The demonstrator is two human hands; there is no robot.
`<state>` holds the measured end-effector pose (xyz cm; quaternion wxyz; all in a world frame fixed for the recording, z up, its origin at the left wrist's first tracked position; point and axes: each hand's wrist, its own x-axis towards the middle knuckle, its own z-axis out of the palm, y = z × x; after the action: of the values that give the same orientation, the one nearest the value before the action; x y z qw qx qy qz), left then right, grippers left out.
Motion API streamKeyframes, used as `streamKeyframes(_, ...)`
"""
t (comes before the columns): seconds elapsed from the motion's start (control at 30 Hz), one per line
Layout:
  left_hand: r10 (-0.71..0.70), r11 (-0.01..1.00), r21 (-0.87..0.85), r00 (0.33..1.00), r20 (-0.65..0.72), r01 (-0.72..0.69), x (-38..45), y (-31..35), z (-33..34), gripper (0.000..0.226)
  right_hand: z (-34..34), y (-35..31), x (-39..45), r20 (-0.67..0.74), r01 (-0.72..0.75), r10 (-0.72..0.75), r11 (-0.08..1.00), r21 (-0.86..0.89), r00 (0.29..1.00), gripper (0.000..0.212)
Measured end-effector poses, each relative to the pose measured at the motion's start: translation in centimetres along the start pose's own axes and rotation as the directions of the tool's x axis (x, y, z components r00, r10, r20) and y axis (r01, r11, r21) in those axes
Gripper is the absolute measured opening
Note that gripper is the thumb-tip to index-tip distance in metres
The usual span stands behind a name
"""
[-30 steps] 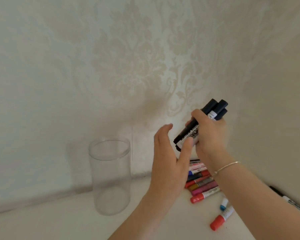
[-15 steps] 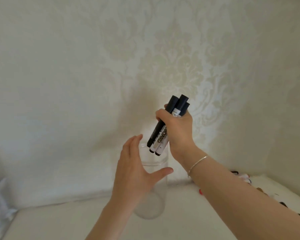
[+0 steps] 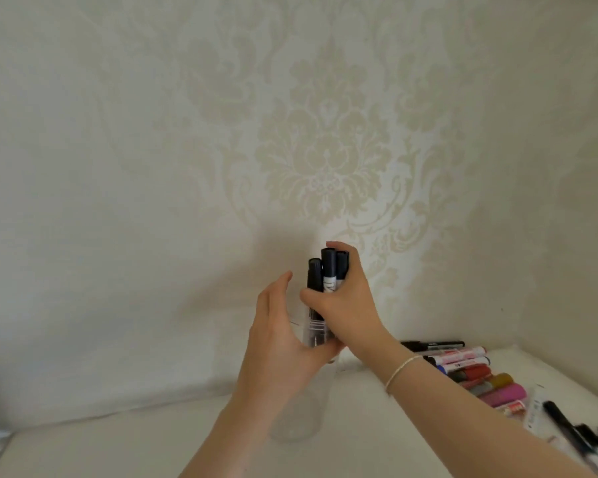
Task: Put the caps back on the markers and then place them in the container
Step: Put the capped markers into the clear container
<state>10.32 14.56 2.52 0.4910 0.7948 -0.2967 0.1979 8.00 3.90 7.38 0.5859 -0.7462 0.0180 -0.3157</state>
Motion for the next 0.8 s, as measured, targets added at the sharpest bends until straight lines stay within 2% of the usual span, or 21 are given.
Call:
streamKeyframes(0.1, 0.078, 0.997, 0.006, 0.997, 0.003, -0.078, -0.2, 0.3, 1.2, 0.103, -1.3, 0.9, -0.4, -0.045, -0.056, 0.06, 0.995, 0.088, 0.997, 0.065)
streamKeyframes(0.23, 0.093, 0.996, -0.017, 0.996, -0.003, -0.093, -0.3, 1.0, 2.6, 0.1, -3.1, 1.5, -0.9, -0.075, -0.081, 0.096, 0.981, 0.177, 0.993, 0.067)
streamKeyframes(0.37, 0.108, 0.994, -0.025, 0.994, -0.01, -0.109, -0.1, 1.6, 3.8, 0.097, -4.5, 2.2, -1.0, -0.113, -0.086, 0.104, 0.984, 0.154, 0.988, 0.075)
streamKeyframes(0.47, 0.129, 0.992, -0.01, 0.992, -0.012, -0.129, 0.1, 1.7, 4.5, 0.096, -5.1, 2.8, -1.0, -0.115, -0.034, 0.048, 0.992, 0.121, 0.992, 0.078)
streamKeyframes(0.53, 0.126, 0.992, -0.006, 0.992, -0.008, -0.126, 0.1, 1.9, 4.7, 0.097, -5.5, 2.9, -1.0, -0.091, -0.004, 0.013, 0.995, 0.1, 0.996, 0.069)
streamKeyframes(0.6, 0.13, 0.991, -0.016, 0.991, 0.011, -0.13, 0.1, 2.0, 4.8, 0.098, -5.9, 3.0, -1.1, -0.099, 0.034, -0.026, 0.996, 0.086, 0.995, 0.044)
streamKeyframes(0.67, 0.142, 0.99, -0.013, 0.989, 0.044, -0.141, 0.2, 2.1, 4.6, 0.099, -6.4, 3.2, -1.1, -0.172, 0.056, -0.041, 0.995, 0.084, 0.984, 0.02)
streamKeyframes(0.8, 0.163, 0.986, -0.038, 0.981, 0.102, -0.159, 0.3, 2.1, 4.2, 0.101, -8.5, 3.3, -0.6, -0.272, 0.106, -0.104, 0.994, -0.007, 0.957, 0.024)
